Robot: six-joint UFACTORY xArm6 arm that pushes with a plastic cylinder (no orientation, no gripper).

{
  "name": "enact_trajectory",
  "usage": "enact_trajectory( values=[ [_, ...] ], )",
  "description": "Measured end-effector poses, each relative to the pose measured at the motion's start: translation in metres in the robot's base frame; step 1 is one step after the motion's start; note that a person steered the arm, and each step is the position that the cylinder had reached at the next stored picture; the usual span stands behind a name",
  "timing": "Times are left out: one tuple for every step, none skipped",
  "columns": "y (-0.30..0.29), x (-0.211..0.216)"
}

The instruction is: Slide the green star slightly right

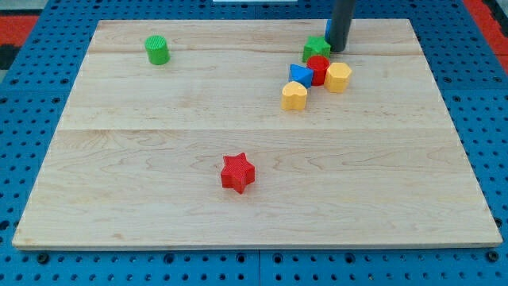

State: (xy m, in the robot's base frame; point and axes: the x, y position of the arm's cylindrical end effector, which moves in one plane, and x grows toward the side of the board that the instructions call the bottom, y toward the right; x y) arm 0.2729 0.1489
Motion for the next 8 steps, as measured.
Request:
enact_trajectory(
  values=[
    [0.045, 0.022],
    [0.088, -0.003],
    [0.093, -0.06],
    [0.068, -0.082],
    [0.032, -0.082],
    [-0.021, -0.081],
    [-0.059, -0.081],
    [-0.075, -0.072]
  ],
)
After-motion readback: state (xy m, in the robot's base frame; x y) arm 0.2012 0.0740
